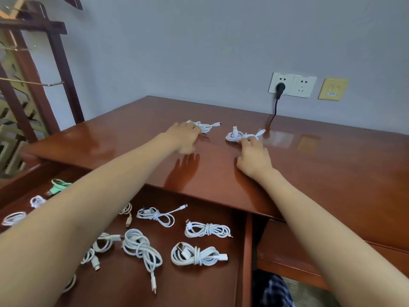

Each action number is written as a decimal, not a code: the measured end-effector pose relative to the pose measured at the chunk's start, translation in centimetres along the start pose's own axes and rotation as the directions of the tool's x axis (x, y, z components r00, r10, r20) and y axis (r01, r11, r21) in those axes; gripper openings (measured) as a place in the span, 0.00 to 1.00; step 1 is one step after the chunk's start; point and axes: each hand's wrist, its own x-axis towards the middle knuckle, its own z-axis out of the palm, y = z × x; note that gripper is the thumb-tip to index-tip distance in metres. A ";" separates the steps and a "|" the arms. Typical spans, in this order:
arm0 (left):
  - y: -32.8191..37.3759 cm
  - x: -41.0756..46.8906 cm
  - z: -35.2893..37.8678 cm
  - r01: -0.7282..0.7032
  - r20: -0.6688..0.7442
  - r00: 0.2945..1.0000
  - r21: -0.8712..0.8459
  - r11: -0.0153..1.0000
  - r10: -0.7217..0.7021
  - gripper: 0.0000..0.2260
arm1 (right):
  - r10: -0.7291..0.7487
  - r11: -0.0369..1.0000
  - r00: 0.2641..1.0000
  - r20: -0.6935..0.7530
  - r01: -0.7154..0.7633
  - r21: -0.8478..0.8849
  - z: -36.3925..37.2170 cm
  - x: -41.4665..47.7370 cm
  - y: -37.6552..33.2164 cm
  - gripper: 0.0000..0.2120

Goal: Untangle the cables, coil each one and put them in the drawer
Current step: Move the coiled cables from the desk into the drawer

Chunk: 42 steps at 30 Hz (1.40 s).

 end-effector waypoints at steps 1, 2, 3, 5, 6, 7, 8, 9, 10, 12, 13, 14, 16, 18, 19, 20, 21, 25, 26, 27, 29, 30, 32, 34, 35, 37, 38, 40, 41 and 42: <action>0.4 0.4 0.6 0.011 -0.015 1.000 0.053 0.999 -0.011 0.25 | -0.056 0.998 0.998 -0.004 0.056 -0.030 0.1 0.3 -0.1 0.26; 0.7 0.8 1.2 0.018 -0.033 0.999 0.100 0.995 -0.014 0.24 | -0.103 0.994 0.995 -0.002 0.103 -0.049 0.1 0.6 -0.2 0.28; 0.9 1.2 1.9 0.023 -0.053 0.998 0.128 0.991 -0.016 0.24 | -0.126 0.990 0.992 0.001 0.126 -0.058 0.1 1.0 -0.3 0.30; 1.0 1.9 2.6 0.052 -0.094 0.995 0.117 0.992 -0.041 0.24 | -0.107 0.993 0.994 0.012 0.108 -0.054 0.0 1.8 -0.3 0.34; 1.0 2.3 2.8 0.071 -0.104 0.993 0.105 0.992 -0.060 0.25 | -0.090 0.995 0.996 0.026 0.091 -0.042 0.1 2.1 -0.2 0.36; 0.9 2.6 2.9 0.084 -0.104 0.992 0.103 0.991 -0.073 0.26 | -0.081 0.996 0.996 0.045 0.082 -0.026 0.3 2.4 -0.2 0.36; 0.7 2.9 3.0 0.090 -0.098 0.992 0.112 0.990 -0.080 0.27 | -0.081 0.997 0.995 0.061 0.082 -0.013 0.4 2.7 -0.2 0.36; 0.6 3.2 3.1 0.091 -0.090 0.993 0.133 0.987 -0.080 0.26 | -0.085 0.996 0.994 0.074 0.086 -0.004 0.5 2.9 -0.1 0.37; 0.4 3.5 3.1 0.089 -0.081 0.994 0.160 0.983 -0.077 0.25 | -0.083 0.997 0.993 0.088 0.083 0.007 0.6 3.0 -0.1 0.37; 0.0 3.9 3.1 0.096 -0.069 0.994 0.202 0.975 -0.083 0.24 | -0.040 0.999 0.991 0.127 0.036 0.038 0.8 3.2 0.2 0.38; -0.1 4.2 3.1 0.107 -0.057 0.994 0.208 0.972 -0.097 0.24 | -0.014 0.999 0.988 0.152 0.006 0.054 0.9 3.3 0.3 0.39; -0.2 4.4 3.1 0.120 -0.042 0.993 0.203 0.972 -0.114 0.24 | 0.004 0.998 0.985 0.170 -0.015 0.064 0.9 3.3 0.3 0.38; -0.3 4.5 3.1 0.147 -0.011 0.989 0.132 0.980 -0.147 0.27 | 0.004 0.999 0.987 0.160 -0.011 0.045 1.0 3.2 0.3 0.35; -0.3 4.6 3.1 0.171 -0.021 0.985 0.013 0.985 -0.171 0.29 | -0.016 1.000 0.995 0.096 0.018 -0.021 0.8 3.1 0.2 0.32; -0.3 4.6 3.2 0.177 -0.059 0.982 -0.007 0.984 -0.177 0.29 | -0.022 0.998 0.998 0.062 0.025 -0.061 0.7 3.1 0.1 0.30; -0.2 4.6 3.3 0.183 -0.102 0.978 0.001 0.983 -0.182 0.27 | -0.022 0.994 0.999 0.033 0.026 -0.104 0.6 3.0 0.0 0.29; -0.2 4.6 3.3 0.189 -0.134 0.974 0.019 0.982 -0.185 0.25 | -0.021 0.989 1.000 0.009 0.022 -0.147 0.6 3.0 -0.2 0.27; 0.0 4.3 3.2 0.205 -0.193 0.963 0.064 0.977 -0.189 0.19 | -0.038 0.962 0.998 -0.051 0.022 -0.274 0.4 2.9 -0.6 0.22; -0.1 4.2 3.0 0.197 -0.212 0.961 0.083 0.977 -0.175 0.19 | -0.055 0.959 0.997 -0.053 0.038 -0.283 0.4 2.8 -0.5 0.21; -0.2 4.1 2.9 0.184 -0.229 0.961 0.107 0.977 -0.156 0.20 | -0.076 0.958 0.996 -0.045 0.060 -0.281 0.4 2.6 -0.4 0.20; -0.4 3.7 2.7 0.155 -0.237 0.964 0.129 0.979 -0.122 0.20 | -0.103 0.961 0.995 -0.005 0.098 -0.259 0.4 2.4 -0.3 0.18; -0.5 3.5 2.5 0.143 -0.218 0.969 0.113 0.983 -0.116 0.20 | -0.102 0.961 0.995 0.023 0.105 -0.256 0.4 2.2 -0.3 0.18; -0.6 2.7 2.0 0.121 -0.175 0.978 0.048 0.991 -0.111 0.19 | -0.095 0.944 0.993 0.064 0.110 -0.311 0.1 2.0 -0.3 0.20; -0.7 1.9 1.7 0.104 -0.170 0.980 0.006 0.995 -0.102 0.19 | -0.088 0.921 0.993 0.076 0.110 -0.375 -0.1 1.5 -0.4 0.22; -0.8 1.5 1.5 0.094 -0.182 0.979 0.007 0.996 -0.091 0.20 | -0.083 0.918 0.994 0.075 0.106 -0.382 -0.3 1.3 -0.4 0.21; -1.0 0.6 1.4 0.081 -0.210 0.975 0.009 0.997 -0.077 0.23 | -0.069 0.929 0.995 0.072 0.091 -0.359 -0.6 0.8 -0.5 0.19; -1.1 0.2 1.4 0.073 -0.204 0.977 0.012 0.997 -0.069 0.24 | -0.062 0.939 0.996 0.070 0.082 -0.334 -0.8 0.6 -0.6 0.17; -1.2 -0.7 1.5 0.041 -0.133 0.990 0.021 0.999 -0.038 0.24 | -0.055 0.960 0.996 0.065 0.071 -0.270 -1.6 0.0 -0.8 0.15; -1.3 -1.2 1.6 0.019 -0.095 0.995 0.017 1.000 -0.017 0.22 | -0.056 0.970 0.996 0.067 0.070 -0.231 -2.0 -0.3 -1.0 0.14; -1.5 -1.7 1.6 -0.005 -0.069 0.998 0.001 1.000 0.005 0.19 | -0.055 0.979 0.995 0.078 0.069 -0.192 -2.4 -0.7 -1.2 0.13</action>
